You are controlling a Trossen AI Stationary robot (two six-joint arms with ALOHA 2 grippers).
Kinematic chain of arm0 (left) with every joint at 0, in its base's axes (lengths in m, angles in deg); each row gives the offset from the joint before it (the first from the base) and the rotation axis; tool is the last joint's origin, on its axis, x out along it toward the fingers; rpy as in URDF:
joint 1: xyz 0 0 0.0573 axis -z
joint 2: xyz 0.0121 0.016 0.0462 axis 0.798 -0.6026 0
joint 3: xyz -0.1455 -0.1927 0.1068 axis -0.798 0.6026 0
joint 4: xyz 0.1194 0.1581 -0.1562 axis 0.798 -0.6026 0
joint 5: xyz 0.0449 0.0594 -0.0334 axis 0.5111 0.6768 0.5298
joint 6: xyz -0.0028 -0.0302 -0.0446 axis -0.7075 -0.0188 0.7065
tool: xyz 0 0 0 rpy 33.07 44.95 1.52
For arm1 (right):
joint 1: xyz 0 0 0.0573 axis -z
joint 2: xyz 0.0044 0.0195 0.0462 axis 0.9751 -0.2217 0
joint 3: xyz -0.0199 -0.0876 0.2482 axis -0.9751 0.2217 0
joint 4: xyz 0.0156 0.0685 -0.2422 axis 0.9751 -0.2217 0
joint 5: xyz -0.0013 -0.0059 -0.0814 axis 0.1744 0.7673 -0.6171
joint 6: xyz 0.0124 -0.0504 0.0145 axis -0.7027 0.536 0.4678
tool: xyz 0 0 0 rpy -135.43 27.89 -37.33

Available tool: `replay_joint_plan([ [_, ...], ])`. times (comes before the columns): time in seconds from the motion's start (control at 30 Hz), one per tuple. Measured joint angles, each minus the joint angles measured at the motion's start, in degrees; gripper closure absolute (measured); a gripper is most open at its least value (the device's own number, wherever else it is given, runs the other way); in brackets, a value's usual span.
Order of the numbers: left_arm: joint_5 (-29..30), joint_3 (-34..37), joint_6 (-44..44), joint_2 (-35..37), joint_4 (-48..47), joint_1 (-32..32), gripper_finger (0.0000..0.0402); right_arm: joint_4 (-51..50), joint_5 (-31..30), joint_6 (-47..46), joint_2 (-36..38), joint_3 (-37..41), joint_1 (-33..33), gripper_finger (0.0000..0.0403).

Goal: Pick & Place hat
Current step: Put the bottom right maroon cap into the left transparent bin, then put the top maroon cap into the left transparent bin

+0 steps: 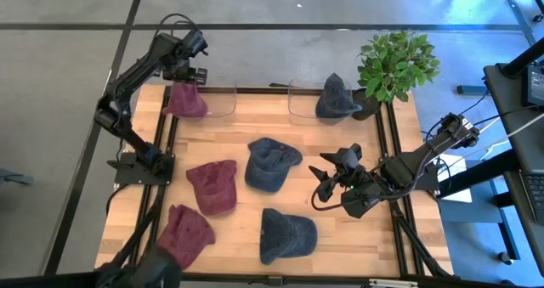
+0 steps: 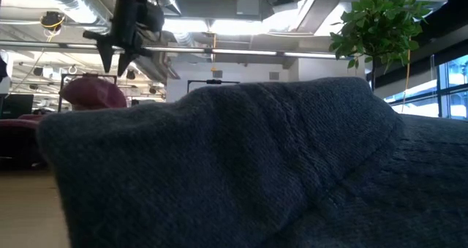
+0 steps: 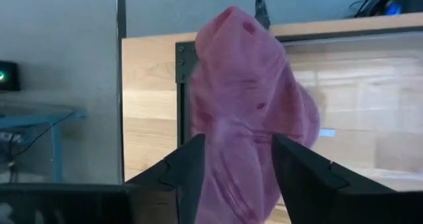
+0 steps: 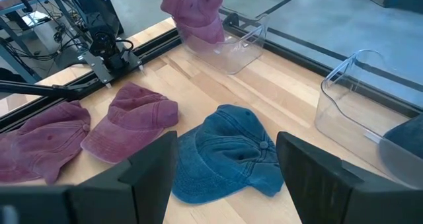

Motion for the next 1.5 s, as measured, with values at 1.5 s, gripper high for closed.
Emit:
replay_joint_plan([
  [1.5, -17.60, 35.77, 3.87, 23.73, 22.63, 65.90, 0.0233, 0.13, 2.51, 1.39, -0.55, 0.00, 0.02, 0.0146],
])
